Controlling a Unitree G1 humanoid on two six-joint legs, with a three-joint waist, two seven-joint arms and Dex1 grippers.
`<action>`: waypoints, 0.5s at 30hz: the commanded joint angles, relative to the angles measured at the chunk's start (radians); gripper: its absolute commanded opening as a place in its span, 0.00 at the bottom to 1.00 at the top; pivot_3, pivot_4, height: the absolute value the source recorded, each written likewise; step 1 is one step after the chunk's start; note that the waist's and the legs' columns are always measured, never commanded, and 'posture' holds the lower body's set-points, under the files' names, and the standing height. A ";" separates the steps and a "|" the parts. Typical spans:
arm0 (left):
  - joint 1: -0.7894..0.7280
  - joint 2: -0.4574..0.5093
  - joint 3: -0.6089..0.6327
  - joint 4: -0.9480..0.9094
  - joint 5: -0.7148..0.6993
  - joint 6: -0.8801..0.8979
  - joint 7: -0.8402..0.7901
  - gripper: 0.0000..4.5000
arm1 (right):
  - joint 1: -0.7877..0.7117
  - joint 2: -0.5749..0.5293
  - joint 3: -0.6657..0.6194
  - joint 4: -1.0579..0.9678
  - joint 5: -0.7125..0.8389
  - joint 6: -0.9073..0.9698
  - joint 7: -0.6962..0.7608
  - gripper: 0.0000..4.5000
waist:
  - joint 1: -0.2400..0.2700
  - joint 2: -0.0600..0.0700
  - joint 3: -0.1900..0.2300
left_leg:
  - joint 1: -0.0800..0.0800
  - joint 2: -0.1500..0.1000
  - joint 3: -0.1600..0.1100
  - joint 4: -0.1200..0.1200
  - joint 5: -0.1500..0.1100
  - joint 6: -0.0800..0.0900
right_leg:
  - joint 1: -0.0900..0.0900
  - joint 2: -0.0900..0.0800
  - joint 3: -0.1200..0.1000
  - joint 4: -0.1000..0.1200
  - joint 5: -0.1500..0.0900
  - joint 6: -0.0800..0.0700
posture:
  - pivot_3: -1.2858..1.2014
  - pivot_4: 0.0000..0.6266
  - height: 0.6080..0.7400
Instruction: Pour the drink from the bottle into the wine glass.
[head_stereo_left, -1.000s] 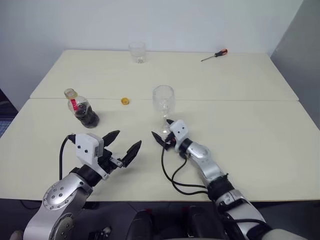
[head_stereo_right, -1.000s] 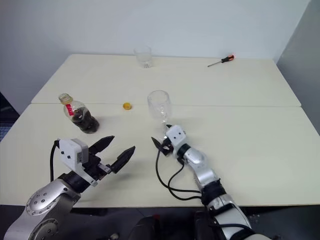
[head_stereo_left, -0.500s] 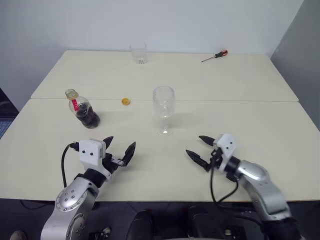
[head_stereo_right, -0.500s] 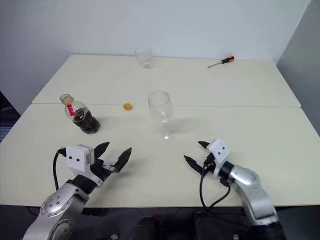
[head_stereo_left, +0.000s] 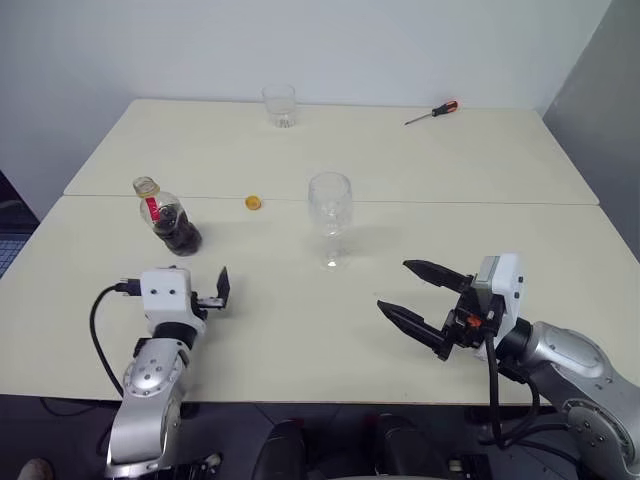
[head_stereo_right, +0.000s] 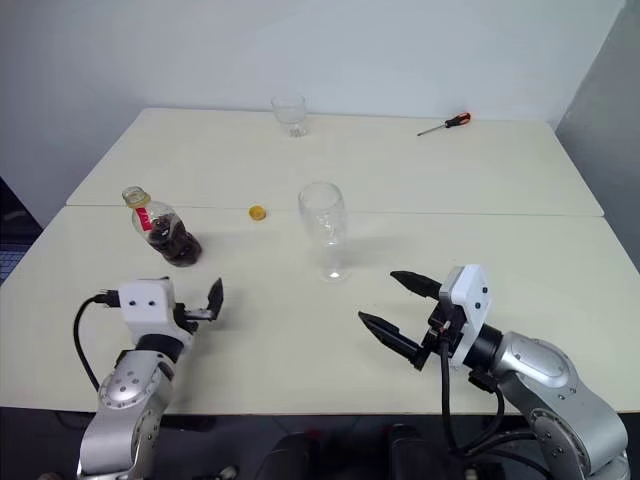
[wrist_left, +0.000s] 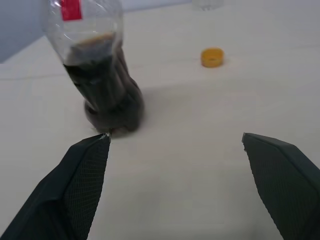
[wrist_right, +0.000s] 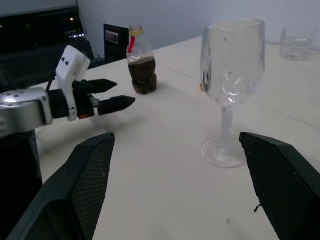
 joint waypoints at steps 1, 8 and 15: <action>-0.037 0.025 0.027 0.020 0.035 -0.052 0.011 1.00 | -0.005 -0.001 -0.018 -0.049 0.050 0.009 -0.033 0.94 | 0.000 0.000 0.000 | 0.000 0.000 0.000 0.000 0.000 0.000 | 0.000 0.000 0.000 0.000 0.000 0.000 | 0.52 0.24 1.00; -0.087 0.038 0.067 0.083 0.077 -0.095 0.055 1.00 | -0.013 -0.016 -0.031 -0.060 0.115 0.021 -0.064 0.94 | 0.000 0.000 0.000 | 0.000 0.000 0.001 -0.001 0.000 0.000 | 0.000 0.000 0.000 -0.001 0.000 0.000 | 0.52 0.24 1.00; -0.215 0.061 0.105 0.232 0.072 -0.152 0.073 1.00 | 0.007 -0.059 -0.055 -0.093 0.175 0.018 -0.065 0.94 | 0.001 -0.001 0.000 | 0.000 0.000 0.000 -0.001 0.000 0.000 | 0.000 0.000 0.000 -0.001 0.000 0.000 | 0.52 0.24 1.00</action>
